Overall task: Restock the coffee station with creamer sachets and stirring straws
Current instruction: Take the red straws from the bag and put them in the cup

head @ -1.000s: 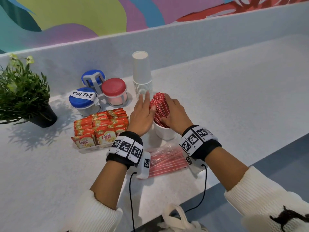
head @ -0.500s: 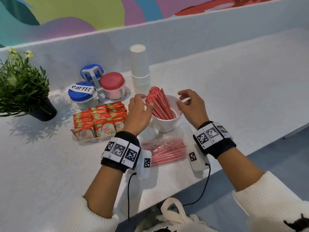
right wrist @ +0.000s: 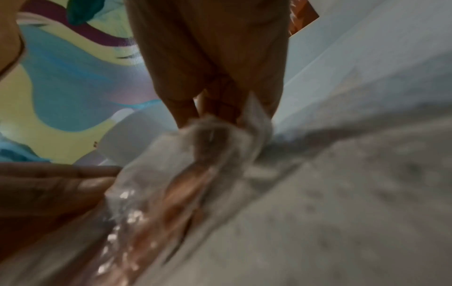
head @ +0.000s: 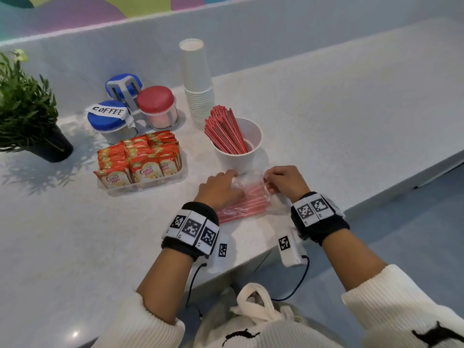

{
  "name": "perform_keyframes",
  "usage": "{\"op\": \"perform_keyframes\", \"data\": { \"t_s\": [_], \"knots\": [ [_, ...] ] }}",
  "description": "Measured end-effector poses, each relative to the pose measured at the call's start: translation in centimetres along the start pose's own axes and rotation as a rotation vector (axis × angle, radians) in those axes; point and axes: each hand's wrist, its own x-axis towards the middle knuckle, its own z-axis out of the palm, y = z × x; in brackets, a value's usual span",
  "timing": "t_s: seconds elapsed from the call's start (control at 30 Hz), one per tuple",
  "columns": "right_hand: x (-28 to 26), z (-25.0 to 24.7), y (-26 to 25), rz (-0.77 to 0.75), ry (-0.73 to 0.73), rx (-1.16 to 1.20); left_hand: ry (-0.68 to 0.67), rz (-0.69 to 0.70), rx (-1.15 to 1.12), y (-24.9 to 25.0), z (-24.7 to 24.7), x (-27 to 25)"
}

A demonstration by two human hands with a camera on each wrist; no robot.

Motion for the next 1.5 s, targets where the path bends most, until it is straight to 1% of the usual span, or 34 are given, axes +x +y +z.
{"op": "perform_keyframes", "data": {
  "t_s": [0.07, 0.13, 0.2, 0.27, 0.33, 0.43, 0.5, 0.53, 0.6, 0.67, 0.77, 0.87, 1.1, 1.2, 1.3, 1.37, 1.4, 1.5],
  "knots": [
    [-0.1, 0.3, 0.6, -0.046, 0.000, -0.120, -0.013, -0.001, 0.135, -0.4, 0.9, 0.4],
    [0.0, 0.5, 1.2, -0.055, -0.020, -0.129, -0.001, 0.019, 0.265, -0.9, 1.8, 0.5],
    [-0.2, 0.4, 1.5, -0.059, -0.083, -0.115, 0.033, 0.023, 0.327, -1.0, 2.4, 0.3],
    [-0.4, 0.1, 1.5, -0.064, -0.132, -0.051, 0.050, 0.006, 0.335, -0.9, 2.7, 0.3],
    [-0.7, 0.0, 1.5, -0.063, -0.176, 0.018, 0.033, -0.010, 0.331, -0.7, 2.8, 0.5],
    [-1.4, 0.0, 1.0, -0.010, -0.239, 0.137, 0.019, -0.006, 0.313, -0.7, 3.0, 0.6],
    [-2.0, -0.1, 0.7, -0.007, -0.281, 0.149, 0.017, 0.003, 0.310, -0.8, 3.0, 0.7],
    [-2.2, -0.1, 0.6, -0.032, -0.285, 0.125, 0.017, 0.008, 0.313, -0.8, 3.1, 0.8],
    [-2.3, 0.0, 0.9, -0.127, -0.248, 0.049, 0.019, 0.015, 0.319, -0.9, 3.2, 0.8],
    [-2.3, 0.3, 1.2, -0.205, -0.177, 0.002, 0.027, 0.022, 0.307, -1.0, 3.2, 0.8],
    [-2.0, 0.3, 1.1, -0.248, -0.117, -0.018, 0.035, 0.034, 0.249, -1.4, 3.2, 0.7],
    [-1.7, -0.2, 0.4, -0.241, -0.117, -0.013, 0.032, 0.040, 0.167, -1.8, 3.1, 0.5],
    [-1.2, -1.7, -0.1, -0.167, -0.062, 0.194, 0.014, 0.038, 0.041, -2.7, 3.3, 0.6],
    [-1.3, -1.4, -0.5, -0.142, -0.108, 0.141, 0.021, 0.043, 0.027, -2.7, 3.3, 0.7],
    [-1.2, -0.9, -0.6, -0.136, -0.135, 0.004, 0.019, 0.038, 0.026, -2.6, 3.3, 0.8],
    [-1.1, -0.4, -0.6, -0.139, -0.124, -0.091, 0.018, 0.041, 0.029, -2.6, 3.3, 0.8],
    [-1.0, -0.1, -0.6, -0.148, -0.112, -0.094, 0.018, 0.042, 0.031, -2.6, 3.3, 0.8],
    [-0.8, 0.3, -0.5, -0.207, -0.017, -0.009, 0.024, 0.047, 0.005, -2.6, 3.3, 0.7]
  ]
}}
